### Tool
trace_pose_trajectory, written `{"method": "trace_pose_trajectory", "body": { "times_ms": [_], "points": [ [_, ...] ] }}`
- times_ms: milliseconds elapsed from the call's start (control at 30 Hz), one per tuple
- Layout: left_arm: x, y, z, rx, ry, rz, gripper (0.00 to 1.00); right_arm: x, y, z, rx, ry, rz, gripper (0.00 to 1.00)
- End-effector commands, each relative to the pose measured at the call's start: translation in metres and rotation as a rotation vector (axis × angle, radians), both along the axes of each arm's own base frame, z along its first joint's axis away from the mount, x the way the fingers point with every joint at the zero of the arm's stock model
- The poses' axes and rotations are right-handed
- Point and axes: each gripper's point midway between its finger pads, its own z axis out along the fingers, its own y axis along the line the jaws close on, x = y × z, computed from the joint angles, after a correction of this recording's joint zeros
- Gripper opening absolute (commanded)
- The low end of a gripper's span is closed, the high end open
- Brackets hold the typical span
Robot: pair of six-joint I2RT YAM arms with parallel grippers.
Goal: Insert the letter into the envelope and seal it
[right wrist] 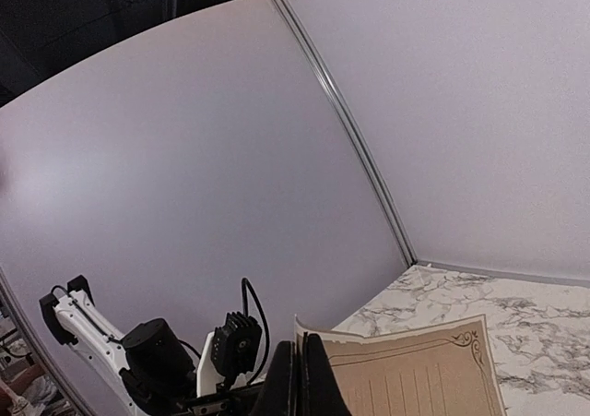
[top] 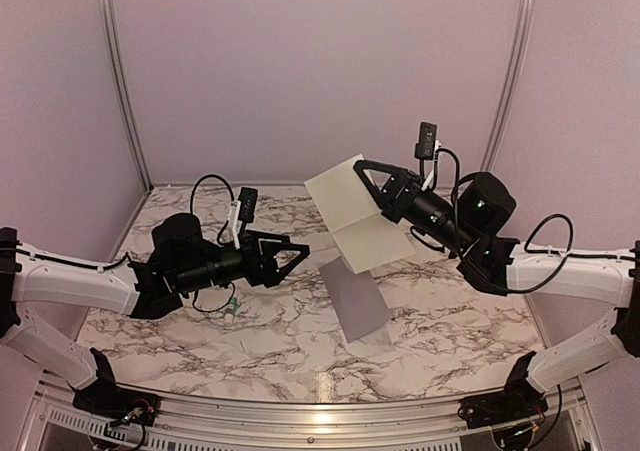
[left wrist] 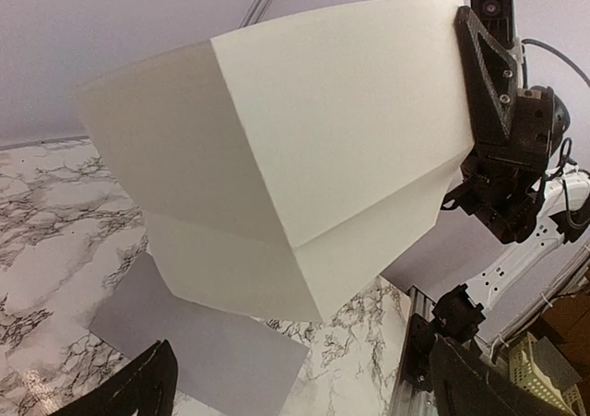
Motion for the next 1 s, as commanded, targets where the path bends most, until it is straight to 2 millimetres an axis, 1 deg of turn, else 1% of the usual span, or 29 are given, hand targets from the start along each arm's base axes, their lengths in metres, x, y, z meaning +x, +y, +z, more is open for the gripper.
{"method": "trace_pose_trajectory", "body": {
  "times_ms": [0,67,100,167,300,367,500,633,733,800,833,967],
  "points": [
    [0.003,0.000,0.034,-0.128,-0.039,-0.033,0.99,-0.020,0.018,0.039,0.095,-0.070,0.120,0.00],
    [0.009,0.004,0.039,-0.166,-0.026,-0.037,0.99,-0.025,0.027,0.040,0.089,-0.075,0.141,0.00],
    [0.013,0.008,0.046,-0.201,-0.030,-0.041,0.99,-0.027,0.031,0.041,0.089,-0.078,0.153,0.00],
    [0.015,0.010,0.051,-0.242,-0.021,-0.062,0.99,-0.031,0.036,0.042,0.091,-0.078,0.178,0.00],
    [0.014,0.005,0.059,-0.272,-0.025,-0.120,0.99,-0.039,0.044,0.046,0.110,-0.077,0.239,0.00],
    [0.012,0.003,0.062,-0.283,-0.030,-0.143,0.99,-0.041,0.048,0.046,0.114,-0.078,0.262,0.00],
    [0.003,0.003,0.077,-0.320,-0.052,-0.194,0.99,-0.042,0.050,0.045,0.118,-0.076,0.272,0.00],
    [-0.010,0.006,0.092,-0.343,-0.094,-0.243,0.99,-0.041,0.052,0.043,0.118,-0.076,0.273,0.00],
    [-0.018,0.009,0.098,-0.352,-0.112,-0.272,0.99,-0.039,0.052,0.043,0.120,-0.080,0.269,0.00],
    [-0.022,0.010,0.101,-0.360,-0.122,-0.286,0.96,-0.039,0.053,0.043,0.120,-0.083,0.267,0.00],
    [-0.023,0.011,0.102,-0.364,-0.125,-0.291,0.93,-0.038,0.053,0.042,0.119,-0.083,0.264,0.00],
    [-0.028,0.015,0.106,-0.383,-0.129,-0.305,0.75,-0.035,0.054,0.039,0.110,-0.084,0.245,0.00]
  ]
}}
